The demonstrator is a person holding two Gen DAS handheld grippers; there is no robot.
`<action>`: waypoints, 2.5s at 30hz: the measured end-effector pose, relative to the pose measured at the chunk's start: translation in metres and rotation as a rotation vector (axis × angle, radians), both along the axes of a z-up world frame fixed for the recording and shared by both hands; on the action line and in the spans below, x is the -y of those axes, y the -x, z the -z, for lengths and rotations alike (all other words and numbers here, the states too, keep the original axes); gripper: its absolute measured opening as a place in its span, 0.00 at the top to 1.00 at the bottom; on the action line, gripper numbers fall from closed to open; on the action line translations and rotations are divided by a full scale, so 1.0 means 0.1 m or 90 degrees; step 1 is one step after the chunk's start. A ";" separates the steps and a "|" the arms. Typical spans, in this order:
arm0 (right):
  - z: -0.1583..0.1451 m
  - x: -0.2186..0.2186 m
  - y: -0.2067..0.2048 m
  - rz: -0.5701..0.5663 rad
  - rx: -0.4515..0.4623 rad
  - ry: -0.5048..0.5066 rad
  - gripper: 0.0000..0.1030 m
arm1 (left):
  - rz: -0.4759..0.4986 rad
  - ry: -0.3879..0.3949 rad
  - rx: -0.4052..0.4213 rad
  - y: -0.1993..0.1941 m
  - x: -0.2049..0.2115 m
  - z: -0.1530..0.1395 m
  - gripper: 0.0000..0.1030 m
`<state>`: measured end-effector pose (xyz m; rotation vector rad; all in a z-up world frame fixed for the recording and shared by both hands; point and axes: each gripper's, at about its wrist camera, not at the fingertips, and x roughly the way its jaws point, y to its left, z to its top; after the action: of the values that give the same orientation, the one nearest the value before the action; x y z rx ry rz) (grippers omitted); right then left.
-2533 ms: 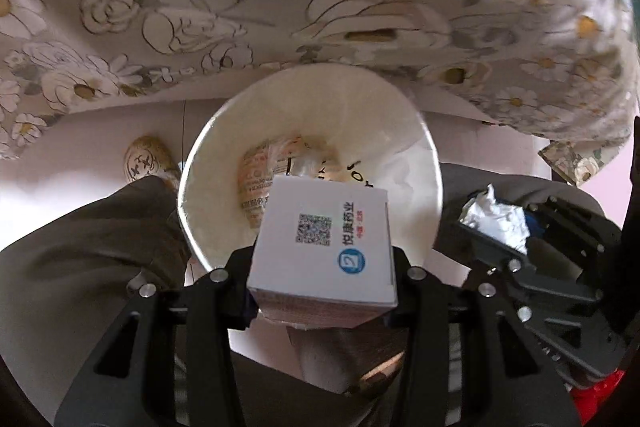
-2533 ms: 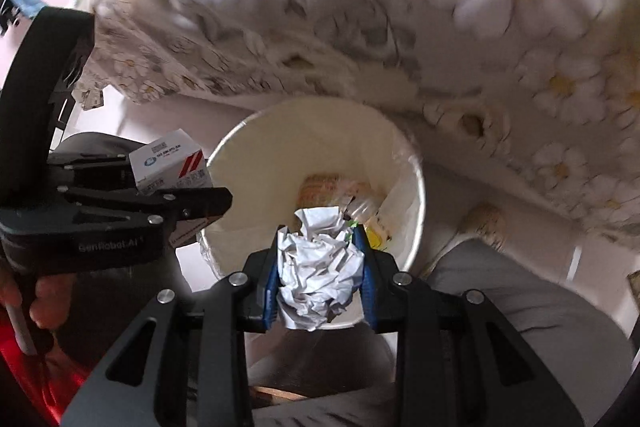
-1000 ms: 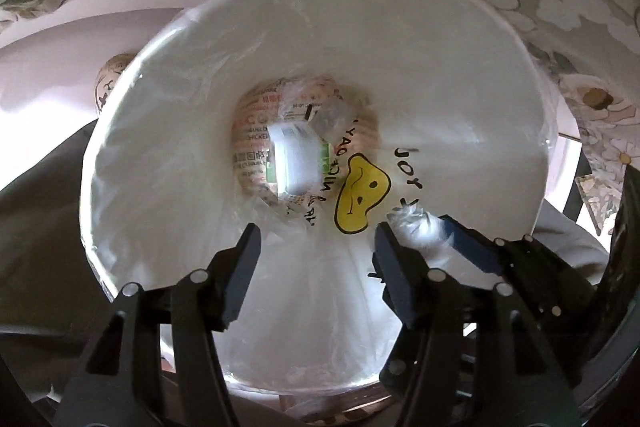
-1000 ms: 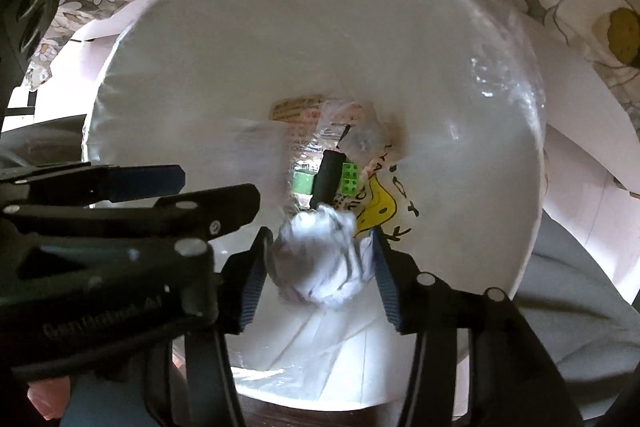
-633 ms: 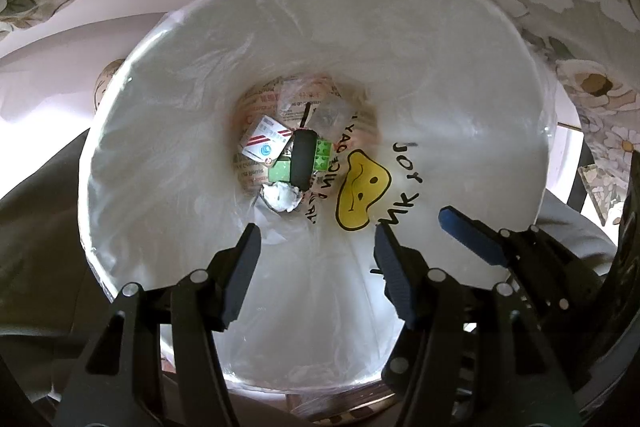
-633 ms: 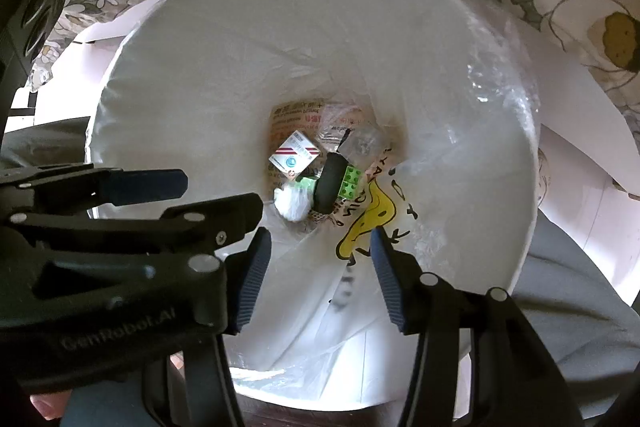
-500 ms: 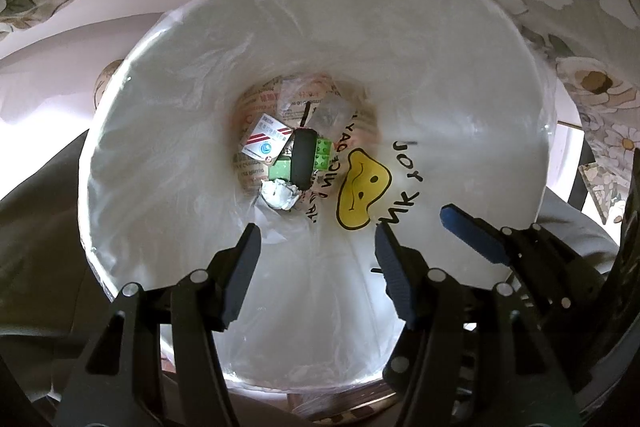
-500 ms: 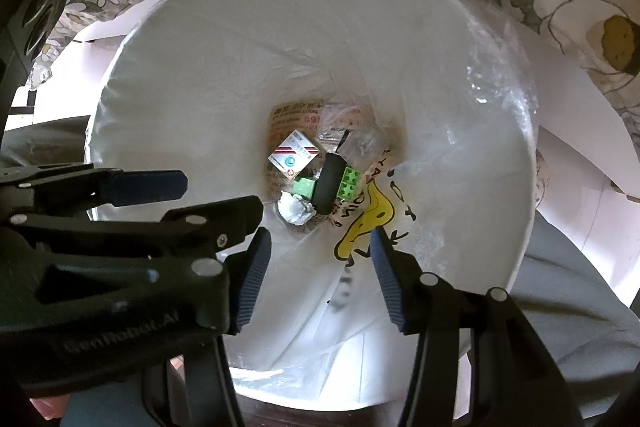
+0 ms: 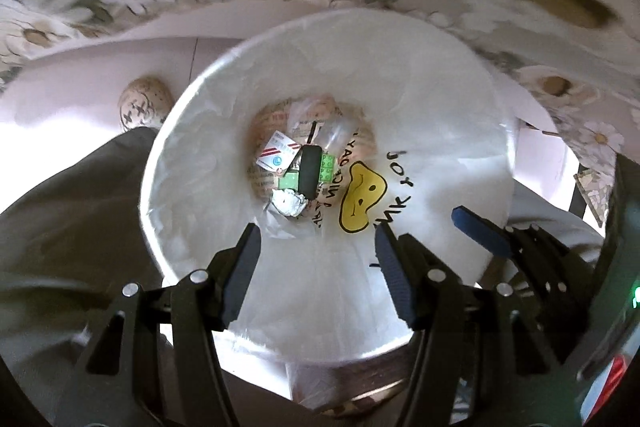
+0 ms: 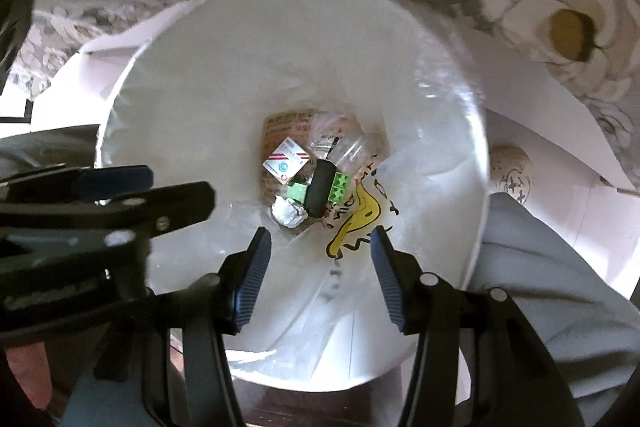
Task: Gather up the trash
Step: 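Move both tools back toward the red block and pink cup on the bed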
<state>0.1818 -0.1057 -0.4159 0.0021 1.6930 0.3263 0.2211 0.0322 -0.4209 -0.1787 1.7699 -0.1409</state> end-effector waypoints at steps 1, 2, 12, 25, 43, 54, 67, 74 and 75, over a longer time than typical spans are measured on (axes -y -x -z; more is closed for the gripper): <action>-0.05 0.01 0.01 0.002 0.003 0.000 0.47 | 0.003 -0.002 0.007 0.02 0.00 -0.06 0.42; -0.09 0.01 0.01 0.002 0.006 -0.002 0.47 | 0.008 -0.003 0.012 0.04 0.00 -0.11 0.42; -0.67 0.11 0.17 -0.036 0.073 -0.029 0.47 | 0.048 -0.008 0.095 0.23 0.05 -0.77 0.42; -1.58 0.32 0.43 -0.044 0.184 -0.059 0.47 | 0.086 0.004 0.229 0.52 0.14 -1.73 0.42; -2.87 0.86 0.53 -0.003 0.414 -0.090 0.43 | 0.111 0.033 0.432 0.47 0.40 -3.00 0.42; -3.47 1.28 0.23 0.035 0.517 -0.067 0.43 | 0.131 0.040 0.542 -0.04 0.66 -3.66 0.40; -3.85 1.85 -0.52 0.092 0.574 -0.047 0.35 | 0.225 0.000 0.631 -1.04 1.00 -3.92 0.29; -3.89 2.04 -1.08 0.106 0.578 -0.033 0.32 | 0.266 0.007 0.621 -1.70 1.12 -3.86 0.29; -3.89 2.07 -1.18 0.106 0.577 -0.030 0.31 | 0.273 0.008 0.620 -1.80 1.15 -3.83 0.29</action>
<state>0.2996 -0.3124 -0.0270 0.0262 0.7797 0.1917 0.4007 -0.0824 -0.0376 0.2402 0.8104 -0.4610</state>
